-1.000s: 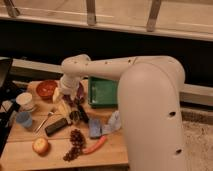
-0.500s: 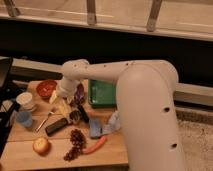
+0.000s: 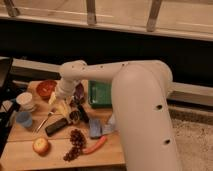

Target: Place banana in metal cup

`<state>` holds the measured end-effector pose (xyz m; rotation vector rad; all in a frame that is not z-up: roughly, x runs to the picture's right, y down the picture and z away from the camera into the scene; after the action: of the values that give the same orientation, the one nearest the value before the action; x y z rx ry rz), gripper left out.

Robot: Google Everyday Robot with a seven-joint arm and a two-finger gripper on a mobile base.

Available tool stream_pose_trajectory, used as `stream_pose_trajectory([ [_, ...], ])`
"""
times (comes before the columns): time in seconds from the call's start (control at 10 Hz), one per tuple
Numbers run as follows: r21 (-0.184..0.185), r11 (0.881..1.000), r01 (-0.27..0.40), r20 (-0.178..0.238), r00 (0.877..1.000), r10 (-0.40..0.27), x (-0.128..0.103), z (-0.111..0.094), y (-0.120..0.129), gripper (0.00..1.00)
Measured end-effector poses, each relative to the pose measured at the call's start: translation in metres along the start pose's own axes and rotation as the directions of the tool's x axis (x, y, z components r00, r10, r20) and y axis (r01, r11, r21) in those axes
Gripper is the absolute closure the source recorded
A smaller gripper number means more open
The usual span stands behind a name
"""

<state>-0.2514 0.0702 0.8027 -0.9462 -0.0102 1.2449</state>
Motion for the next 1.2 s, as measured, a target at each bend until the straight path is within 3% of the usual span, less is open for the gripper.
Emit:
stream_pose_trajectory([
  [1.2,0.041,0.999,-0.035,-0.138,0.99,0.04,0.016,0.059,-0.043,0.37],
])
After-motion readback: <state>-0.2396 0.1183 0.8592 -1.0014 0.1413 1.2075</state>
